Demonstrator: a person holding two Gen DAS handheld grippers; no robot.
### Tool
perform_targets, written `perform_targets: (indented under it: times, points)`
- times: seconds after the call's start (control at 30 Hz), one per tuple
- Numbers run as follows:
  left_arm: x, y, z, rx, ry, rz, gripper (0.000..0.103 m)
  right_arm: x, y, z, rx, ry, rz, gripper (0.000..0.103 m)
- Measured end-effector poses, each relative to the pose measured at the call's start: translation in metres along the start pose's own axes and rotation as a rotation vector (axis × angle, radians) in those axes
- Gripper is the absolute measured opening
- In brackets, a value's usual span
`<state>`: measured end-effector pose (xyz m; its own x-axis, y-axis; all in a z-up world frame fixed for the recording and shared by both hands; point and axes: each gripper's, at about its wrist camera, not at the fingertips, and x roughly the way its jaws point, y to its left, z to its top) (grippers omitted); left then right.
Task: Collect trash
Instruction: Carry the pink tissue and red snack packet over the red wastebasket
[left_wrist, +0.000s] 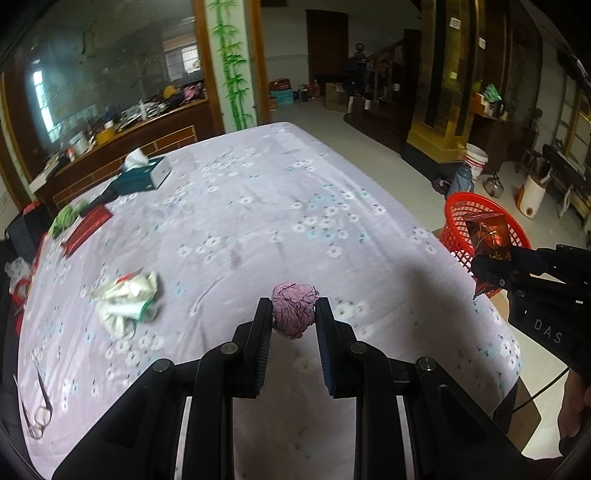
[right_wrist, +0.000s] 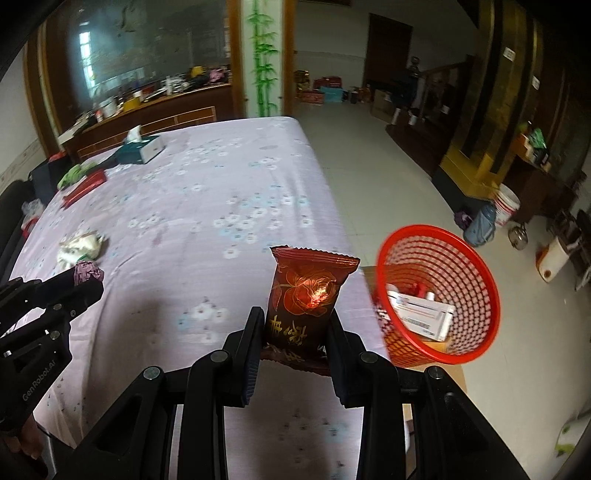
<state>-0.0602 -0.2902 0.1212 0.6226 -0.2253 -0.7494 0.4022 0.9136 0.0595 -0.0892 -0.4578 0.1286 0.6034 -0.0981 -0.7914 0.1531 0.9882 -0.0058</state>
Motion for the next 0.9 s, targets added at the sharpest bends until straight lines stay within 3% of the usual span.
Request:
perform_targets:
  times: [0.9]
  points:
    - [0.029, -0.098, 0.038, 0.126, -0.014, -0.134, 0.022, -0.013, -0.113, -0.016, 0.175, 0.016, -0.106, 0.034]
